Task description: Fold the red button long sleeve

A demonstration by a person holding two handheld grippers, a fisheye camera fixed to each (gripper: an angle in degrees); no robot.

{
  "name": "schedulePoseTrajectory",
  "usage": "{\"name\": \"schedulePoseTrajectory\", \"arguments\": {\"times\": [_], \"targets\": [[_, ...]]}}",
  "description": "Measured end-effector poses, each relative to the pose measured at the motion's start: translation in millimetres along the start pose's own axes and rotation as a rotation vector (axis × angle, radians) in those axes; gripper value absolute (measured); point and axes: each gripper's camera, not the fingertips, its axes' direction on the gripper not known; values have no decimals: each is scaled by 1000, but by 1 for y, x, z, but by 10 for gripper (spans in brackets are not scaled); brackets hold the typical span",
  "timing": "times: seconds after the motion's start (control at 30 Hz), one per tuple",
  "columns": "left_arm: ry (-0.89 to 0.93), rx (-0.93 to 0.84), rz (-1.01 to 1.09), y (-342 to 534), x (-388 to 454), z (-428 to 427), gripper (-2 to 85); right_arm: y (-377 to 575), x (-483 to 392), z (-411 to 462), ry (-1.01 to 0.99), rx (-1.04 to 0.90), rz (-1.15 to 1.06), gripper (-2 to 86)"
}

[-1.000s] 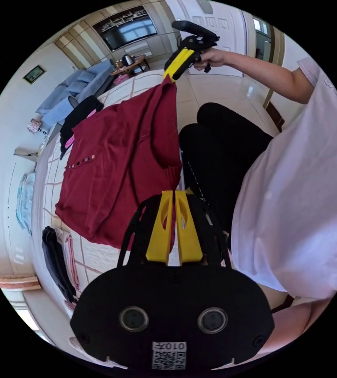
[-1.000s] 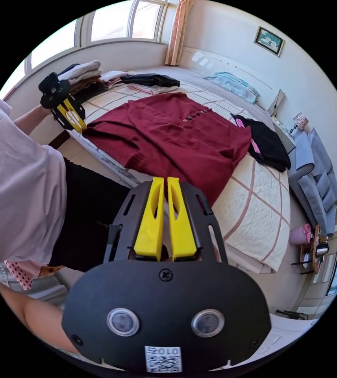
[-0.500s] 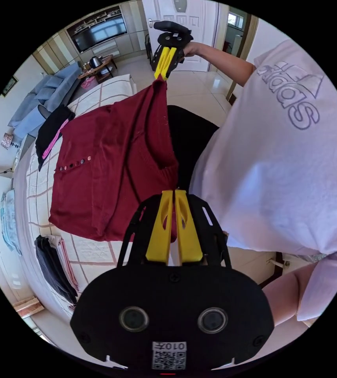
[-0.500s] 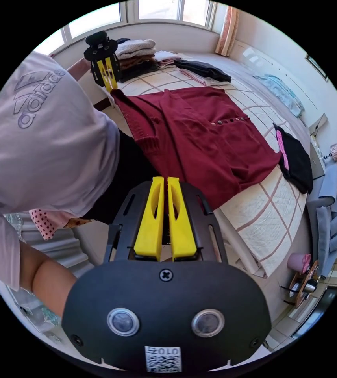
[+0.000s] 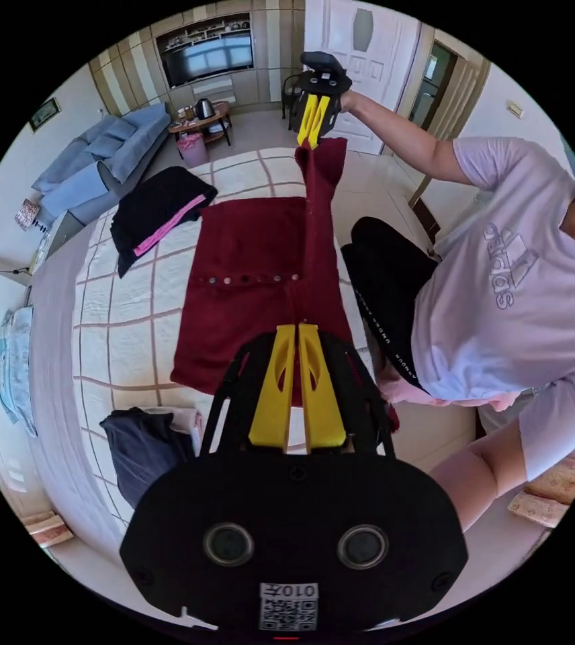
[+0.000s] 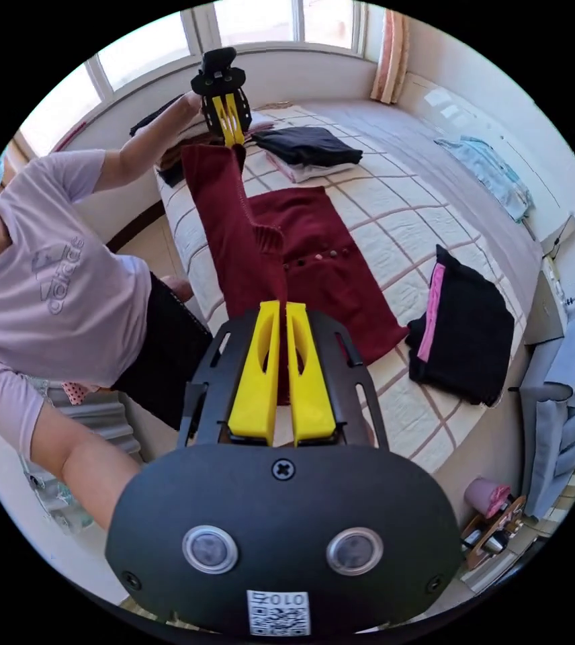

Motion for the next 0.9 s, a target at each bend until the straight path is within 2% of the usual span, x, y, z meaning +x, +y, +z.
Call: {"name": "schedulePoseTrajectory", "arguments": {"times": [0.07,0.13,0.2,0.27,0.33,0.4,0.47,0.6,0.73,0.8,0.9], "targets": [[37,6,-55,-6,-65,9,-2,-24,95,31,-112,-51,98,14],[79,-35,-169,-14,-140,45,-2,-37,150,65,-166,-96,166,15],[108,-69,-218,-19,-175,79,-2,-45,187,100,-222,-130,207,16],[137,-162,-262,-24,-195,120,-1,-50,213,151,-253,-245,248,19],[114,-240,-278,-26,-204,159,0,-49,223,176,-230,-279,264,22],[75,-203,-340,-22,-209,169,1,-45,230,181,-203,-243,302,29],[57,-156,-408,-13,-212,174,3,-31,232,171,-47,-155,401,35],[-64,0,-580,23,-197,161,17,8,215,141,-7,-30,486,33],[-176,240,-765,83,-125,106,44,68,130,87,197,184,532,45],[-157,291,-778,104,-76,94,56,102,84,76,228,291,571,56],[-149,214,-744,125,2,110,73,152,22,91,194,289,663,76]]}}
